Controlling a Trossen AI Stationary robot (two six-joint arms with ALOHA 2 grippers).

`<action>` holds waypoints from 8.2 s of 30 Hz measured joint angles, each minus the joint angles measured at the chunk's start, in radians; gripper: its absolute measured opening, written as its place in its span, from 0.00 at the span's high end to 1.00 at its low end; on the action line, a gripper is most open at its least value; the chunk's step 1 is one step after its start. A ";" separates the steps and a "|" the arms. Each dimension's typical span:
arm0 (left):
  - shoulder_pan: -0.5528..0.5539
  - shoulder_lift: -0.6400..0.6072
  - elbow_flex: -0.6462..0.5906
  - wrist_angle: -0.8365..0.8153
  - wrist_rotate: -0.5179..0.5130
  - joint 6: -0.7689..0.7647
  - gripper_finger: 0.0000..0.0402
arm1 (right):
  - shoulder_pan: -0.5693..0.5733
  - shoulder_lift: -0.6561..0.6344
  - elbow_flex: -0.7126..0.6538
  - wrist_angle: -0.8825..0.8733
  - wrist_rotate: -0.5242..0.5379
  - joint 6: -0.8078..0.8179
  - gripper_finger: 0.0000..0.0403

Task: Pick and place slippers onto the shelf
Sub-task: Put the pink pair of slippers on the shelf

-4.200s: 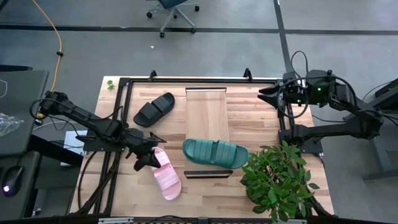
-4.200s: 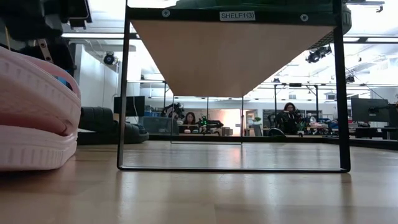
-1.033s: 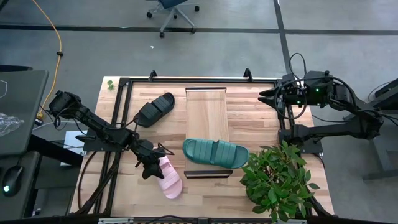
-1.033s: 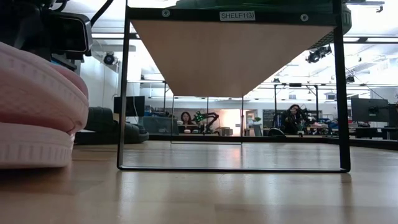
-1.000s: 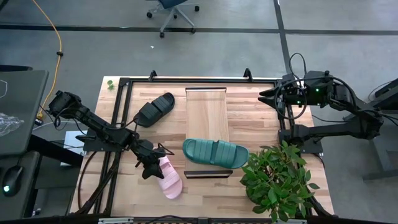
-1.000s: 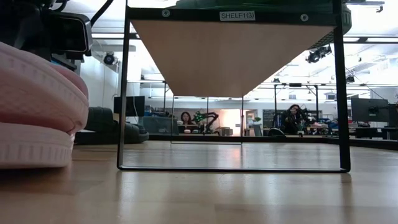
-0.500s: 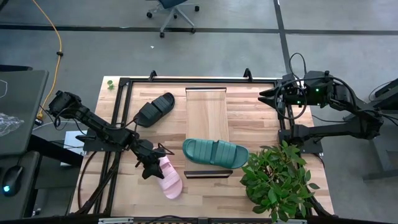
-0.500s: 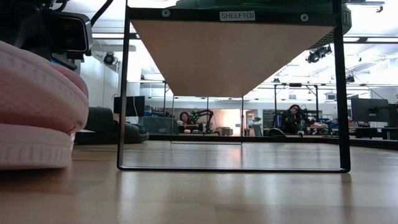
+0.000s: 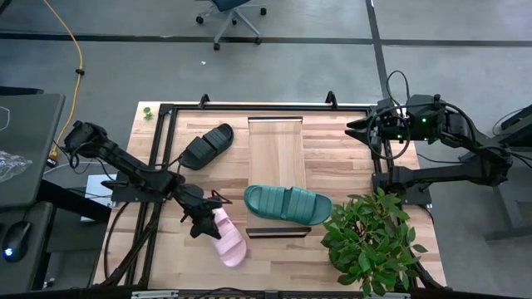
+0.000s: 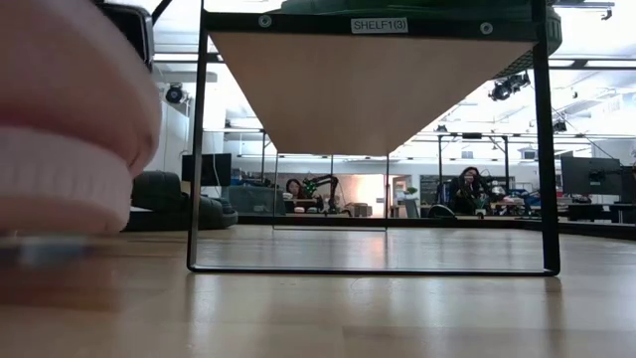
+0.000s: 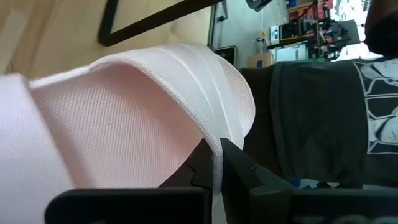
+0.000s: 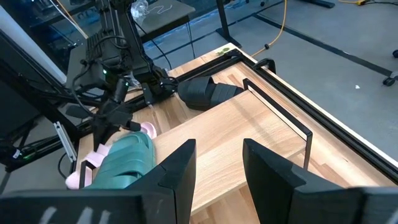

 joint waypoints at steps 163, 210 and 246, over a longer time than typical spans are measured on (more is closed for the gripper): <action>0.593 0.410 0.993 -0.517 -0.570 0.542 1.00 | 0.000 -0.013 -0.001 -0.018 -0.076 -0.188 0.69; 0.577 0.477 0.993 -0.482 -0.557 0.519 1.00 | 0.000 -0.019 -0.001 -0.022 -0.086 -0.207 0.69; 0.604 0.498 0.993 -0.494 -0.535 0.520 0.91 | 0.000 -0.019 0.000 -0.045 -0.085 -0.215 0.69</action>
